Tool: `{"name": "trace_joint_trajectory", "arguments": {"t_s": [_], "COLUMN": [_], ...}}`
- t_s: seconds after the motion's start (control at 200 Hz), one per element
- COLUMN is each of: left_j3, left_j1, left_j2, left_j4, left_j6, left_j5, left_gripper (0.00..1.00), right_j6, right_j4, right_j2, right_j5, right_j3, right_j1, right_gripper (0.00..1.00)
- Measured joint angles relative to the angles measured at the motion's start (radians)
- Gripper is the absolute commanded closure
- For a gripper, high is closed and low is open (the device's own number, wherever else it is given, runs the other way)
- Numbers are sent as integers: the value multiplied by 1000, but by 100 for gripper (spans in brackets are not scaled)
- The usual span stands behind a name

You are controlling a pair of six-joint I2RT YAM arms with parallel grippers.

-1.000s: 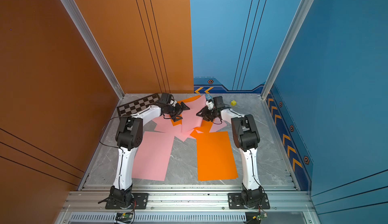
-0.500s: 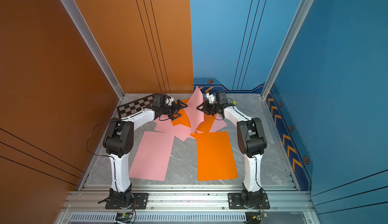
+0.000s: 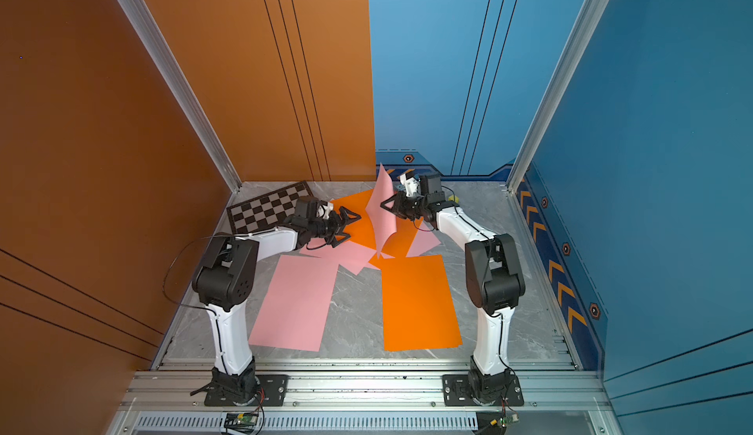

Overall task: Sort the scattered colored papers by color
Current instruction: Pick up the colored paper.

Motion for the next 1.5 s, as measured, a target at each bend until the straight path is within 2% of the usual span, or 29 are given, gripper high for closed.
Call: {"name": "trace_joint_trajectory", "arguments": {"t_s": [0.235, 0.48, 0.806, 0.921, 1.031, 1.061, 1.151, 1.286, 1.501], "left_j3": [-32, -14, 13, 16, 16, 16, 16, 16, 16], "left_j1": [-16, -98, -127, -127, -127, -127, -127, -126, -126], "left_j2": [20, 52, 221, 249, 249, 249, 249, 249, 245], "left_j4": [235, 368, 848, 961, 1024, 1035, 1052, 1067, 1051], "left_j6": [-148, -294, -723, -818, -853, -858, -874, -881, -843], "left_j5": [14, 16, -8, -30, -35, -37, -43, -48, -26], "left_gripper": [2, 2, 0, 7, 12, 21, 33, 58, 76], "right_j6": [18, 41, 34, 33, 32, 29, 24, 17, 0], "right_j4": [56, 171, 228, 232, 235, 234, 234, 234, 233], "right_j2": [-94, -209, -299, -311, -313, -315, -320, -328, -328], "right_j5": [0, 20, 64, 73, 81, 84, 94, 98, 102], "right_j3": [-55, -118, -237, -288, -314, -320, -332, -344, -364], "right_j1": [16, 16, 9, -11, -34, -40, -53, -66, -70], "right_gripper": [79, 79, 79, 79, 79, 79, 80, 80, 79]}}
